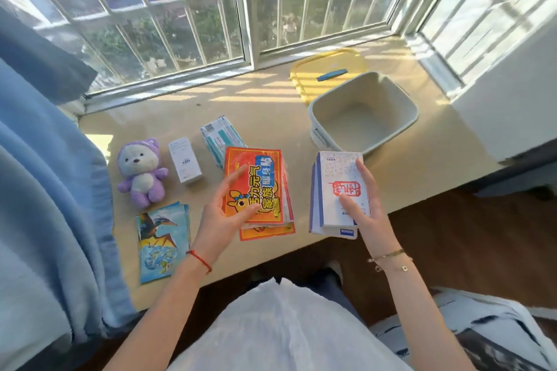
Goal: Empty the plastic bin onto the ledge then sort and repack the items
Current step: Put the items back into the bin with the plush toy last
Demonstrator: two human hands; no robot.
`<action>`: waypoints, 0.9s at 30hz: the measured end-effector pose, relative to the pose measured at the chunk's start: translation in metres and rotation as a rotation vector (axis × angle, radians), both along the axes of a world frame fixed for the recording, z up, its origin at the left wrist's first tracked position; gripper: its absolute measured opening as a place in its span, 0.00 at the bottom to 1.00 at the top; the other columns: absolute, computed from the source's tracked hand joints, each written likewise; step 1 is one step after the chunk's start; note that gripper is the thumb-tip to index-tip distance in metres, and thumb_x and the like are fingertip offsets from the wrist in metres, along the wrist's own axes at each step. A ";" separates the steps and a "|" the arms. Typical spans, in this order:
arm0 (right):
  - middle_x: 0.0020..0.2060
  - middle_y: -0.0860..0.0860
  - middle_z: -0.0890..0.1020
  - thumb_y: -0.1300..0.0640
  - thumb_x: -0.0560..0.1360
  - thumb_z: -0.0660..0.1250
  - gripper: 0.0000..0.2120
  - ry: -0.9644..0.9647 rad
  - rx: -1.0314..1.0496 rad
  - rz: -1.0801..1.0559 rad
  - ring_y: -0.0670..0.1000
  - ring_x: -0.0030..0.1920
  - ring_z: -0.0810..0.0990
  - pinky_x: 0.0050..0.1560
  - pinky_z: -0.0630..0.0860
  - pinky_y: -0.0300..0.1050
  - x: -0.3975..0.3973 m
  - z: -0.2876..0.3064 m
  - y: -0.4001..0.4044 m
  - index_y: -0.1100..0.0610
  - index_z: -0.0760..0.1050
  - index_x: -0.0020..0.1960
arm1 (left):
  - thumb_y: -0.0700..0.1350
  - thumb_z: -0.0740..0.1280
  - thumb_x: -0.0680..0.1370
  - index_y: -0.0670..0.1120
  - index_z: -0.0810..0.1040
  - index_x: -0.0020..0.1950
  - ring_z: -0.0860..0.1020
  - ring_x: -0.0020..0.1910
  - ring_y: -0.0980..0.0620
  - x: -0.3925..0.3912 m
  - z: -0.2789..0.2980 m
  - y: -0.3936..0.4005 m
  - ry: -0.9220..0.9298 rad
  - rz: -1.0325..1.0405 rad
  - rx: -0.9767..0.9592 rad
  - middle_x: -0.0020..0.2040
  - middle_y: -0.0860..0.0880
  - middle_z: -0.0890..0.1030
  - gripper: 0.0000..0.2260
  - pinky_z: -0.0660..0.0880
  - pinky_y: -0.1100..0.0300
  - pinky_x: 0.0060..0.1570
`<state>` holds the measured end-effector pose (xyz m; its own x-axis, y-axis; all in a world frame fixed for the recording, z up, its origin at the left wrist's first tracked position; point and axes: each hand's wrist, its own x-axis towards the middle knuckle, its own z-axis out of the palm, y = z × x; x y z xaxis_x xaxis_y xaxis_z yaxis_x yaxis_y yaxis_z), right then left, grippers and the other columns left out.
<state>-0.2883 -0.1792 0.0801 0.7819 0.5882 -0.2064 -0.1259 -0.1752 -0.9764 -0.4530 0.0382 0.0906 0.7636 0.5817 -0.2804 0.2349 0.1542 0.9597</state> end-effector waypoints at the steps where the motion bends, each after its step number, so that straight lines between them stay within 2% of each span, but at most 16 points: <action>1: 0.65 0.41 0.71 0.52 0.75 0.68 0.31 -0.008 0.005 -0.020 0.49 0.63 0.77 0.49 0.81 0.43 0.005 0.000 -0.013 0.38 0.59 0.72 | 0.37 0.73 0.73 0.59 0.72 0.70 0.80 0.59 0.51 0.007 0.001 -0.011 -0.008 -0.018 0.006 0.64 0.51 0.78 0.30 0.81 0.56 0.48; 4: 0.67 0.45 0.71 0.52 0.74 0.69 0.30 -0.013 0.021 -0.069 0.51 0.63 0.77 0.48 0.81 0.42 0.028 0.001 -0.053 0.35 0.60 0.70 | 0.38 0.73 0.73 0.60 0.71 0.70 0.80 0.59 0.51 0.037 0.006 -0.048 -0.015 -0.050 0.009 0.65 0.51 0.76 0.29 0.81 0.56 0.47; 8: 0.67 0.43 0.70 0.51 0.75 0.69 0.31 -0.013 0.019 -0.100 0.49 0.64 0.76 0.50 0.81 0.44 0.077 0.004 -0.120 0.38 0.59 0.73 | 0.38 0.73 0.73 0.60 0.72 0.69 0.81 0.56 0.54 0.092 0.008 -0.111 -0.028 -0.030 -0.031 0.63 0.53 0.77 0.29 0.82 0.57 0.45; 13: 0.69 0.38 0.68 0.50 0.74 0.67 0.33 -0.065 -0.029 -0.039 0.46 0.66 0.73 0.55 0.80 0.47 0.163 0.011 -0.203 0.38 0.57 0.75 | 0.38 0.73 0.73 0.61 0.72 0.69 0.81 0.56 0.52 0.168 0.006 -0.197 -0.069 0.054 -0.108 0.62 0.51 0.78 0.29 0.82 0.54 0.46; 16: 0.70 0.42 0.68 0.50 0.74 0.66 0.32 -0.079 -0.032 -0.001 0.48 0.67 0.74 0.57 0.80 0.49 0.214 0.014 -0.236 0.36 0.58 0.74 | 0.39 0.73 0.72 0.59 0.72 0.69 0.81 0.58 0.50 0.207 0.006 -0.238 -0.101 0.135 -0.129 0.62 0.51 0.78 0.29 0.82 0.51 0.49; 18: 0.70 0.43 0.68 0.50 0.75 0.66 0.31 -0.078 -0.033 0.034 0.49 0.67 0.74 0.57 0.80 0.50 0.243 0.013 -0.247 0.37 0.58 0.74 | 0.38 0.73 0.73 0.59 0.72 0.69 0.81 0.58 0.51 0.228 0.007 -0.256 -0.109 0.186 -0.137 0.62 0.52 0.79 0.28 0.82 0.53 0.49; 21: 0.68 0.38 0.69 0.52 0.75 0.66 0.32 -0.067 -0.026 0.100 0.46 0.66 0.74 0.54 0.80 0.46 0.279 0.011 -0.249 0.40 0.57 0.75 | 0.37 0.73 0.73 0.58 0.72 0.69 0.81 0.57 0.52 0.254 0.007 -0.269 -0.104 0.258 -0.134 0.61 0.53 0.79 0.28 0.81 0.55 0.48; 27: 0.64 0.36 0.72 0.60 0.79 0.64 0.30 -0.047 -0.037 0.202 0.47 0.63 0.76 0.51 0.81 0.44 0.341 -0.002 -0.216 0.41 0.57 0.75 | 0.38 0.73 0.73 0.61 0.72 0.69 0.81 0.57 0.52 0.295 -0.001 -0.251 -0.043 0.363 -0.065 0.61 0.53 0.79 0.29 0.81 0.54 0.51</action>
